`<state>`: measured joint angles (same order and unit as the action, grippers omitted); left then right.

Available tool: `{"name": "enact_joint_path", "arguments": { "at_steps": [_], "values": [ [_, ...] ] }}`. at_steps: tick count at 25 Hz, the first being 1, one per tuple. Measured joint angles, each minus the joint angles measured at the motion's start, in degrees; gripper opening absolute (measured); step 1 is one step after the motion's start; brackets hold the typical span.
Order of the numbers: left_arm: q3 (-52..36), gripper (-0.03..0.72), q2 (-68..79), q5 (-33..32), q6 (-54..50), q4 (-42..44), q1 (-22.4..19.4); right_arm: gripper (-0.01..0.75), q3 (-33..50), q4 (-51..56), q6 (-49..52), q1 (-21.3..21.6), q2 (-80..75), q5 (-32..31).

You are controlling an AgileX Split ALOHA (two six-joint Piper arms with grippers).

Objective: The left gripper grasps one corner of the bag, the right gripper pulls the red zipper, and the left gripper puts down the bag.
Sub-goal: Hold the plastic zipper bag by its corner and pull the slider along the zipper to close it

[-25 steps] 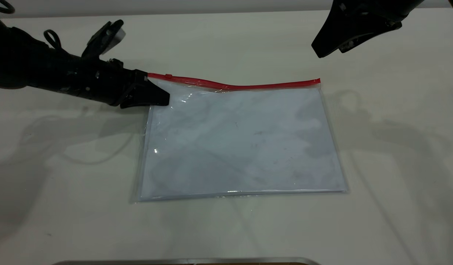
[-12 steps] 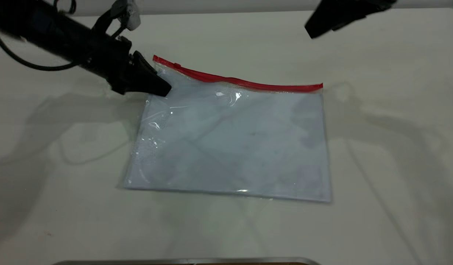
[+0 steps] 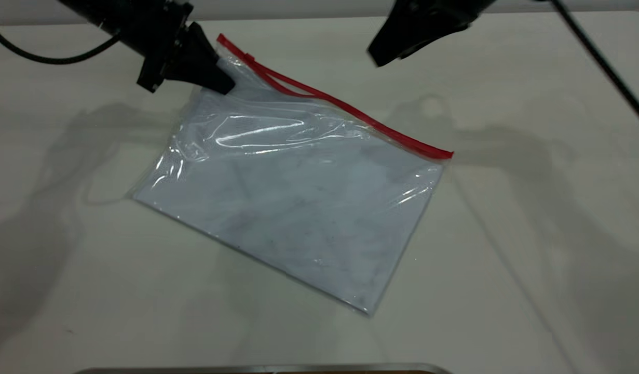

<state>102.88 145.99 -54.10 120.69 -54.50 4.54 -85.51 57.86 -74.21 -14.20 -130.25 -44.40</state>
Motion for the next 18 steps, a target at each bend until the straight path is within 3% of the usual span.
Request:
{"name": "enact_joint_path", "arguments": {
  "at_steps": [9,18],
  "values": [
    [0.9,0.053,0.17,0.62,0.14,1.12,5.53,0.561,-7.73,-0.09,-3.75,-6.27,-5.68,-1.21],
    [0.9,0.053,0.17,0.29,0.2,-1.9,7.68,0.558,-8.04,2.01,-4.69,-6.97,-6.06,4.37]
  ]
}}
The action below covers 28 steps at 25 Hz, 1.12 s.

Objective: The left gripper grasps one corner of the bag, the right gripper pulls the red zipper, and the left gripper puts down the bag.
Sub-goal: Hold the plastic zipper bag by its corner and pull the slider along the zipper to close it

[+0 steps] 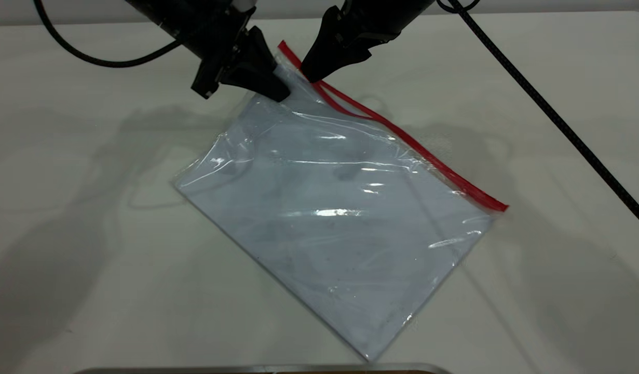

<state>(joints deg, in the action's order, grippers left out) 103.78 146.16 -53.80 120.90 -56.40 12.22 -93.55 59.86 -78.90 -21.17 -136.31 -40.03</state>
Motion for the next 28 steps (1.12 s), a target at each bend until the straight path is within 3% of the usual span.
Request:
{"name": "enact_joint_path", "arguments": {
  "at_steps": [4,9,19,28],
  "values": [
    [0.0,0.053,0.0,-0.74,0.05,-3.02,0.0,0.537,0.0,0.18,-0.05,0.0,0.0,0.59],
    [0.0,0.053,0.0,-0.89,0.05,-3.63,0.0,0.448,0.0,0.25,-0.05,0.0,0.0,0.59],
    [0.0,0.053,0.0,-0.9,0.1,-3.78,0.0,0.059,0.0,0.64,-0.23,0.0,0.0,0.59],
    [0.0,0.053,0.18,-0.57,-1.72,-6.38,-0.07,0.034,-0.25,-1.56,-0.04,0.0,0.0,-0.18]
  ]
}}
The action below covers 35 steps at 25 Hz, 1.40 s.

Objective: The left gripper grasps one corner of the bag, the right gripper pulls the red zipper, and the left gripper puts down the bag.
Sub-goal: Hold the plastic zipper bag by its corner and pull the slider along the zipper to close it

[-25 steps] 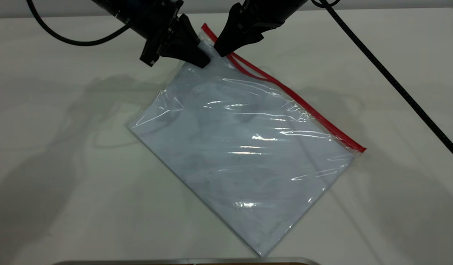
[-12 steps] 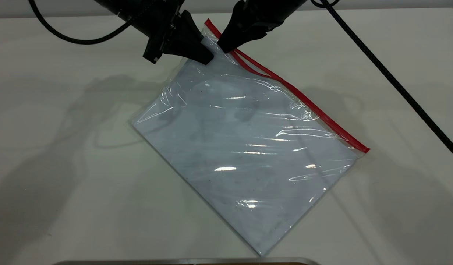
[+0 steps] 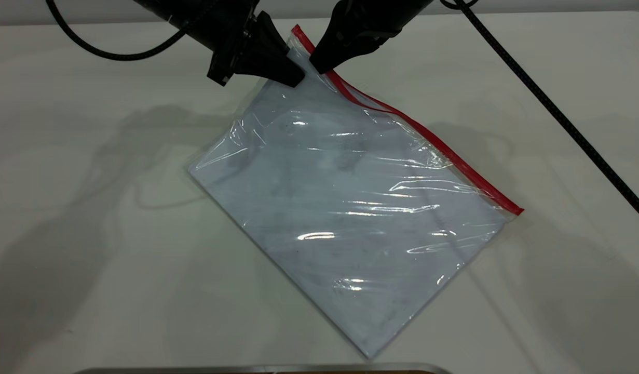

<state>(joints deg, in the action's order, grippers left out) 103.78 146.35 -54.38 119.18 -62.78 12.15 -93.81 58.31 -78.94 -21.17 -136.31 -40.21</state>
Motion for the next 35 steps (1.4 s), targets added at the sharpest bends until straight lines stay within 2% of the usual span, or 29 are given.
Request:
{"name": "enact_joint_path", "arguments": {
  "at_steps": [13,25,35],
  "values": [
    [0.0,0.053,0.1,-0.98,-2.09,-1.39,-1.26,0.034,-0.41,-6.19,4.29,-0.15,0.0,0.11],
    [0.0,0.053,0.1,-0.78,-4.92,-1.52,-1.68,0.037,-0.65,-6.01,4.31,-0.15,-1.8,1.45],
    [0.0,0.053,0.1,-3.41,-10.32,-3.15,-4.23,0.045,-0.77,-5.0,7.02,0.01,-1.92,2.47]
  ]
}}
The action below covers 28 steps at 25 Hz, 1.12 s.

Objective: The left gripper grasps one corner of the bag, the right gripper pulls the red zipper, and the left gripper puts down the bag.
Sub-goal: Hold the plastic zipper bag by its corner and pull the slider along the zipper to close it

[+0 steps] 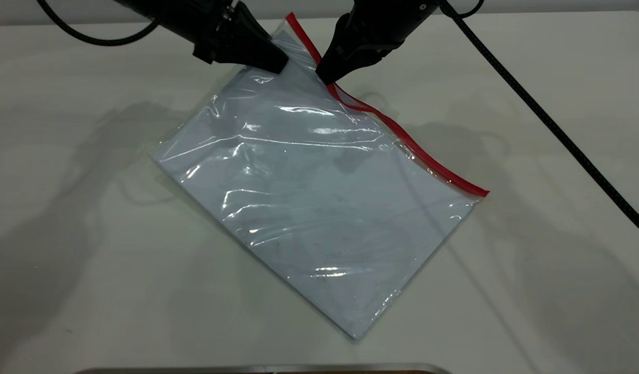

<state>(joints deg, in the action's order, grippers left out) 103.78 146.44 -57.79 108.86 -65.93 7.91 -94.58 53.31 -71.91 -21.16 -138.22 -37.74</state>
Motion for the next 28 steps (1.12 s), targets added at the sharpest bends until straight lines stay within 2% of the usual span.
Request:
{"name": "enact_joint_path", "arguments": {
  "at_steps": [15,28],
  "values": [
    [0.0,0.052,0.0,-0.1,-1.03,1.43,-0.53,0.057,-0.18,-2.74,1.03,0.07,-2.73,0.99],
    [0.0,0.052,0.0,0.02,-2.8,1.92,-1.5,0.064,0.09,-14.95,5.18,0.3,-3.58,1.74]
  ]
}}
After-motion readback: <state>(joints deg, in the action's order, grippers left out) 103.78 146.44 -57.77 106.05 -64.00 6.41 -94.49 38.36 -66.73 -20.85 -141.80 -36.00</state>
